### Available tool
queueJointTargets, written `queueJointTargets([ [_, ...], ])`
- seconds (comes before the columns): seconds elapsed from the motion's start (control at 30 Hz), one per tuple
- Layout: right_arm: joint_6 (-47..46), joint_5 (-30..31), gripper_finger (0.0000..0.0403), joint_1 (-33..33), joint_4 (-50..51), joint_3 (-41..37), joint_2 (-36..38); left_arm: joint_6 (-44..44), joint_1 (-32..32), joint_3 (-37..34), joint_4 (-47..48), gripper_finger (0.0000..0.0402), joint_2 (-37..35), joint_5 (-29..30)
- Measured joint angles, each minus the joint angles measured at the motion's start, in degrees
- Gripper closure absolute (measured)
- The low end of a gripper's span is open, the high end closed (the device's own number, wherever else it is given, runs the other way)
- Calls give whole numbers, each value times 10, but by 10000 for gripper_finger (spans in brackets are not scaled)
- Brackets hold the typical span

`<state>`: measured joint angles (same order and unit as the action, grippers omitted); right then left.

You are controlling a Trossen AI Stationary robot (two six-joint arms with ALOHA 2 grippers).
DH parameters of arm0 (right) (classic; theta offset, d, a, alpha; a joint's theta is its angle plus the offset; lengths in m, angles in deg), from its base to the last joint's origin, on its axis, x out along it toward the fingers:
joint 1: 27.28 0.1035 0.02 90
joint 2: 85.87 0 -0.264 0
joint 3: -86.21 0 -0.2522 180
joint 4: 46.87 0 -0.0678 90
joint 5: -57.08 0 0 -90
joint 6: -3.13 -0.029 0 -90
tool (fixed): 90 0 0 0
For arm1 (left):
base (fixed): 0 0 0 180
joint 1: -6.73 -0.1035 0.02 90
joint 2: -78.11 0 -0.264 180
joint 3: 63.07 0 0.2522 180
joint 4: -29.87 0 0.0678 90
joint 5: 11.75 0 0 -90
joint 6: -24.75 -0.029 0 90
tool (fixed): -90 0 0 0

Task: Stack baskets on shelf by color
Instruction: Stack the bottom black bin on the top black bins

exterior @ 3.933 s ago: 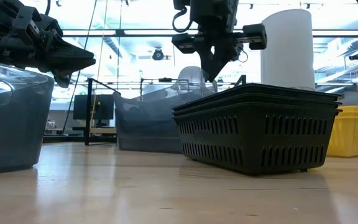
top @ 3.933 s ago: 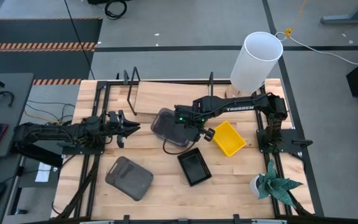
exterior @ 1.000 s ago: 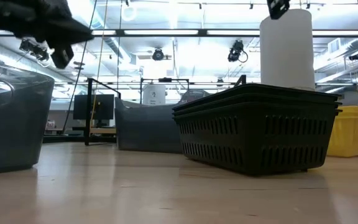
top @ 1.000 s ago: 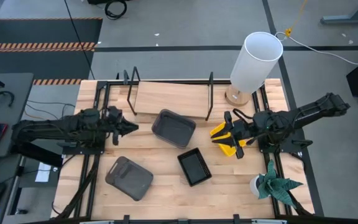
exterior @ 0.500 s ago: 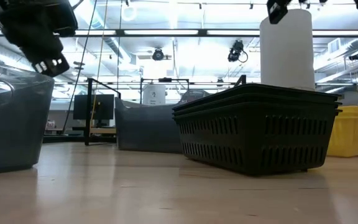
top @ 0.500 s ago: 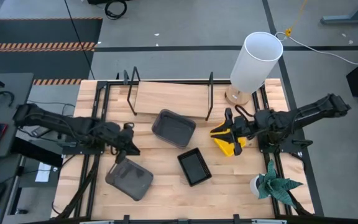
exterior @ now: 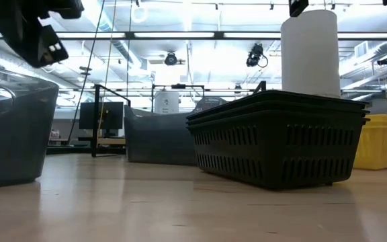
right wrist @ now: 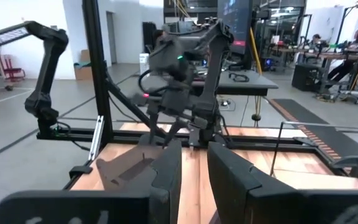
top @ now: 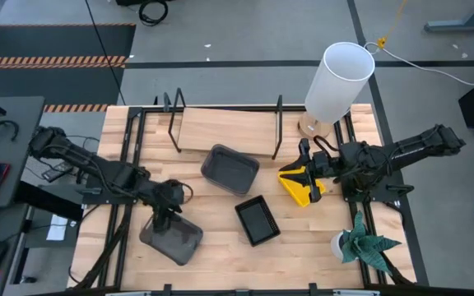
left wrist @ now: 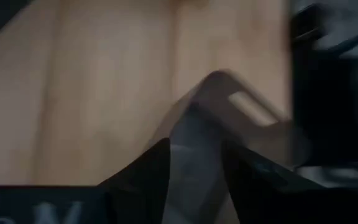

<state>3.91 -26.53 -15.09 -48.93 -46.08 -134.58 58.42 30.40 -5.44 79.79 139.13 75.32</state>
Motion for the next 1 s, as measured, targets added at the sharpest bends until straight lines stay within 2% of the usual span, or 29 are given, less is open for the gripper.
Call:
queueJointTargets([
  [0.1, 4, 0, 320, 0, -14, 0, 0, -23, 19, 42, 61, 241, 50, 33],
  [0.27, 8, 0, 320, 0, -21, 0, 0, -71, 22, 92, 117, 223, 126, 43],
  [0.53, 8, -1, 320, 0, -17, 0, 0, -123, 22, 122, 156, 220, 232, 25],
  [0.77, 9, -1, 320, 0, -15, 0, 0, -125, 22, 122, 175, 259, 298, 25],
  [1.0, 9, -1, 320, 0, -13, 0, 0, -125, 22, 122, 175, 348, 317, 23],
])
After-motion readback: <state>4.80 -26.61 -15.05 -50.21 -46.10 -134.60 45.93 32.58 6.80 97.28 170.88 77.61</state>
